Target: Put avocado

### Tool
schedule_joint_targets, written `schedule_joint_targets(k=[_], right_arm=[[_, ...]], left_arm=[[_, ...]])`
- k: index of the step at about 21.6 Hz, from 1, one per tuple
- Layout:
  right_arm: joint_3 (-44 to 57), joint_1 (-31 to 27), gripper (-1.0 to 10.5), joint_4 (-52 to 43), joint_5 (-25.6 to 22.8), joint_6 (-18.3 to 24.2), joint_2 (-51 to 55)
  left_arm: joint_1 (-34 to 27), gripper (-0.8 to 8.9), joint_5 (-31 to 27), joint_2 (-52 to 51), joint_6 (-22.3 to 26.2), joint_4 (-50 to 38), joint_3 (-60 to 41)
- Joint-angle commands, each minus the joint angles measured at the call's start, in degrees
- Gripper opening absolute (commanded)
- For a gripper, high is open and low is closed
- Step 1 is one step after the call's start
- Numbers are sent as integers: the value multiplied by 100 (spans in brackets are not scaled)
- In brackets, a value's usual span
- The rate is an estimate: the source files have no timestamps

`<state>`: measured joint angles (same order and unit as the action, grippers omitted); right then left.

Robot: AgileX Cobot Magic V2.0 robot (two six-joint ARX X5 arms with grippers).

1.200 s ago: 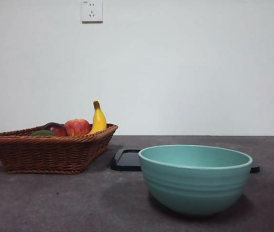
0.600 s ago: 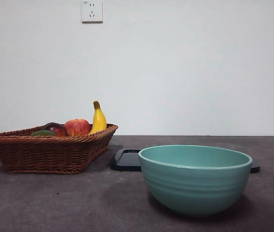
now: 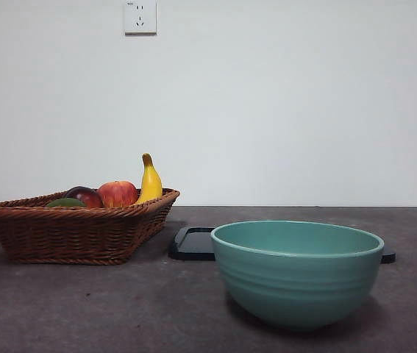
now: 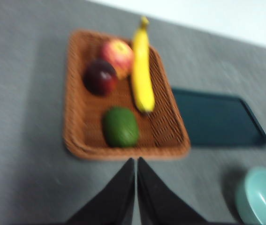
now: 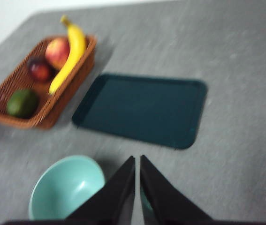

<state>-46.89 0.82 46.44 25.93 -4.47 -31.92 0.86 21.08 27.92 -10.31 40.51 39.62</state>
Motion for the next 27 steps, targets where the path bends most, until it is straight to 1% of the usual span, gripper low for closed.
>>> schedule_joint_targets(k=[1, 3, 6, 8, 10, 12, 16, 17, 19, 20, 21, 23, 24, 25, 27], right_arm=[[-461, 232, 10, 385, 20, 455, -356], [-752, 522, 9, 684, 20, 568, -645], [-990, 1051, 9, 1095, 26, 787, -977], [-1003, 1384, 9, 1281, 26, 861, -1095], [-1003, 1666, 9, 1453, 24, 973, -1180], [-1003, 1864, 9, 1493, 26, 990, -1217], [-1003, 1991, 10, 1480, 20, 984, -1220], [-1003, 1991, 10, 1480, 20, 981, -1220], [-1003, 1991, 21, 1480, 20, 957, -1220], [-1003, 1991, 69, 1478, 20, 951, -1220], [-1003, 1991, 128, 1473, 17, 933, -1220], [-1003, 1991, 283, 1471, 17, 881, -1220], [-1003, 1991, 350, 1469, 17, 855, -1220], [-1003, 1991, 381, 1469, 17, 835, -1220], [-1003, 1991, 388, 1469, 20, 828, -1220]], left_arm=[[42, 9, 444, 348, 426, 365, 341], [151, 9, 605, 645, 601, 750, 608], [337, 9, 605, 929, 868, 1351, 977], [437, 9, 605, 992, 1029, 1620, 1104], [538, 9, 610, 986, 1119, 1779, 1121], [616, 9, 610, 986, 1137, 1853, 1121], [640, 21, 608, 986, 1123, 1821, 1121], [640, 61, 608, 986, 1110, 1821, 1121], [640, 195, 605, 986, 1102, 1821, 1121], [640, 262, 605, 986, 1088, 1821, 1121], [640, 305, 608, 988, 1080, 1823, 1121], [640, 400, 608, 988, 1014, 1823, 1121], [640, 417, 608, 988, 975, 1821, 1121], [640, 416, 608, 988, 957, 1821, 1121], [640, 416, 605, 988, 957, 1818, 1121]])
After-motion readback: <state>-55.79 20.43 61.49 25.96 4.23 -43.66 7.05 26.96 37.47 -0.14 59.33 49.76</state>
